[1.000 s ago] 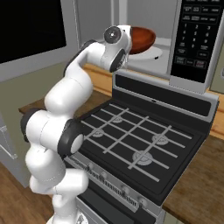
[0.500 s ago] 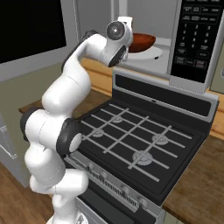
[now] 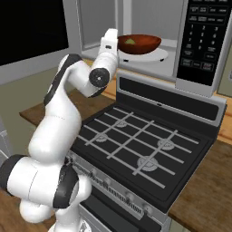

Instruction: Pick the lime from the sink and place it in the bowl. Then pick the bowl and place it in the microwave. Then close the microwave door and press the start button.

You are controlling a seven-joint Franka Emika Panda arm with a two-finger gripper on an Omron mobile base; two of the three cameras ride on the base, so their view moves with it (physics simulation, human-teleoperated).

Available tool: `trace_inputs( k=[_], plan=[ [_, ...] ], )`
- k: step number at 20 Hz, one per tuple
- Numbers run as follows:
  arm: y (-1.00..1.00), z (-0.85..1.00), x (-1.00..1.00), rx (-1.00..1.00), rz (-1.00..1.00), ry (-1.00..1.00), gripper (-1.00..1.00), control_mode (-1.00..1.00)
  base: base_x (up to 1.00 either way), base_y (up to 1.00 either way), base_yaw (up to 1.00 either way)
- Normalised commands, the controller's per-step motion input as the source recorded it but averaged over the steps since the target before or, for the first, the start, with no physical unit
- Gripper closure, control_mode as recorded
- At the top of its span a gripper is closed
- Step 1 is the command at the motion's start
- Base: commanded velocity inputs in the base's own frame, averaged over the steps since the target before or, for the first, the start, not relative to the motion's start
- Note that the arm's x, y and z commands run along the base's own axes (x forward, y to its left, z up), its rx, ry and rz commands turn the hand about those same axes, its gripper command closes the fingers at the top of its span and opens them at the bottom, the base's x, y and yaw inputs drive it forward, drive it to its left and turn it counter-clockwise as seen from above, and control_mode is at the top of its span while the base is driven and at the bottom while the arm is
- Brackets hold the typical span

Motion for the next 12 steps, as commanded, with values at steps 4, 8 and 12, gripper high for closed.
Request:
trace_inputs(
  k=[4, 8, 12],
  plan=[
    [0.23, 0.67, -1.00, 0.00, 0.08, -0.01, -1.00, -1.00, 0.00, 0.00, 0.00],
    [0.01, 0.68, -1.00, 0.00, 0.10, 0.15, -1.00, -1.00, 0.00, 0.00, 0.00],
    [0.06, 0.69, -1.00, -0.04, 0.09, 0.31, -1.00, -1.00, 0.00, 0.00, 0.00]
  ],
)
